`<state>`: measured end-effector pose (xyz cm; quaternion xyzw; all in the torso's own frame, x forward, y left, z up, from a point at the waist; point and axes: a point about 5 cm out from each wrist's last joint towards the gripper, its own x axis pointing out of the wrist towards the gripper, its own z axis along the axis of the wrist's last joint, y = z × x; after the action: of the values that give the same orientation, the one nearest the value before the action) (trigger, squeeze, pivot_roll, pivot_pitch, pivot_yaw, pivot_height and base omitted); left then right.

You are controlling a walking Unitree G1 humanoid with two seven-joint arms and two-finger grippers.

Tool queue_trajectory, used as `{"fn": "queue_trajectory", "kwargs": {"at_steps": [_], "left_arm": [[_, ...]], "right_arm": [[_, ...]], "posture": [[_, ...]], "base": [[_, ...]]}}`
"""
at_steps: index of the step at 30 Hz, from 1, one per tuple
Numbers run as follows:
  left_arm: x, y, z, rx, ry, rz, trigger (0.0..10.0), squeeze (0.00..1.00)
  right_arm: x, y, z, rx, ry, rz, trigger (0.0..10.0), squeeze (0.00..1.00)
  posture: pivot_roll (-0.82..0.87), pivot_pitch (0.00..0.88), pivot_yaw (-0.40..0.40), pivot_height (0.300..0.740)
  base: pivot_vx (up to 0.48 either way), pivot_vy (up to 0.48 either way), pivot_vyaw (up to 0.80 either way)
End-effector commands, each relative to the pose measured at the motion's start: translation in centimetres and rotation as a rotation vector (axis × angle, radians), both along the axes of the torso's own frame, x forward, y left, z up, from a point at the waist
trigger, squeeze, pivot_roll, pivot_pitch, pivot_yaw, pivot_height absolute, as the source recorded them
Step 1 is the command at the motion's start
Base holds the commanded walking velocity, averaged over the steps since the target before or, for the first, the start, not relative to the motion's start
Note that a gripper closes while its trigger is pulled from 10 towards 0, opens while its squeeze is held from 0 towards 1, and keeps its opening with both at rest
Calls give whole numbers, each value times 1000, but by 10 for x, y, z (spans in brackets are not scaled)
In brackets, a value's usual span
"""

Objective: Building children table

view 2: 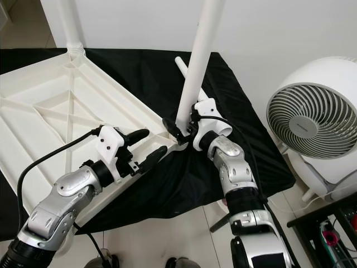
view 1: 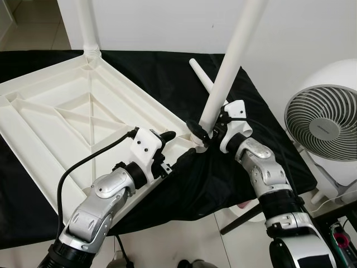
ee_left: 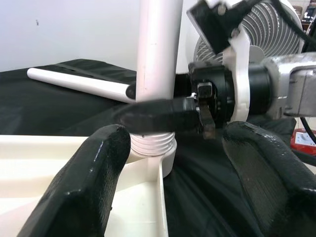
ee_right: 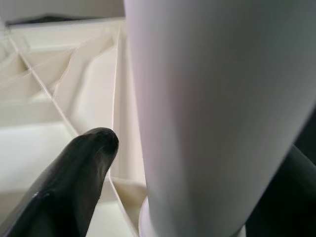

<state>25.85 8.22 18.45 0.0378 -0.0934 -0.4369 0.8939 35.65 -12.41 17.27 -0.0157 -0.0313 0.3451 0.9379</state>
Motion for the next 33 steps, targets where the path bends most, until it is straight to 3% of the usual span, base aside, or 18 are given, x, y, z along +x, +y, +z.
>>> {"fn": "queue_trajectory", "kwargs": {"at_steps": [1,2,3,4,5,14,15,16,20,24,30,33], "left_arm": [[-3,-3,-1,11,4,-42,10000,0],[-3,-3,-1,11,4,-42,10000,0],[-3,-3,-1,12,5,-43,10000,0],[-3,-3,-1,12,5,-43,10000,0],[-4,-3,-1,12,9,-43,10000,0],[-6,-4,-2,4,15,-39,10000,0],[-6,-5,-2,2,16,-39,10000,0],[-6,-5,-2,0,17,-40,10000,0],[-7,-5,-3,-1,19,-42,10000,0],[-7,-6,-3,-2,22,-46,10000,0],[-8,-6,-3,-2,27,-52,10000,0],[-9,-7,-4,-1,33,-60,10000,0]], "right_arm": [[2,-3,-4,-34,1,15,10000,0],[2,-3,-4,-34,1,15,10000,0],[4,-4,-7,-48,9,24,1176,0],[4,-4,-7,-48,9,24,1176,0],[5,-6,-9,-53,22,31,0,0],[3,-11,-19,-53,38,36,0,0],[2,-10,-20,-40,41,25,4157,0],[1,-9,-21,-25,49,11,10000,0],[0,-7,-23,0,66,-2,10000,0],[-1,-5,-26,33,79,-115,10000,0],[-6,2,-23,69,57,-189,10000,0],[-13,8,-23,116,93,-371,10000,0]], "posture": [[117,103,-89,740],[117,103,-89,740],[119,106,-91,740],[119,106,-91,740],[119,106,-91,740],[120,114,-100,740],[118,115,-102,740],[117,115,-102,740],[113,117,-102,740],[107,122,-97,740],[101,128,-96,740],[95,131,-97,740]], "base": [[0,0,0],[0,0,0],[0,0,0],[0,0,0],[0,0,0],[0,0,0],[0,0,0],[0,0,0],[0,0,0],[0,0,0],[0,0,0],[0,0,0]]}}
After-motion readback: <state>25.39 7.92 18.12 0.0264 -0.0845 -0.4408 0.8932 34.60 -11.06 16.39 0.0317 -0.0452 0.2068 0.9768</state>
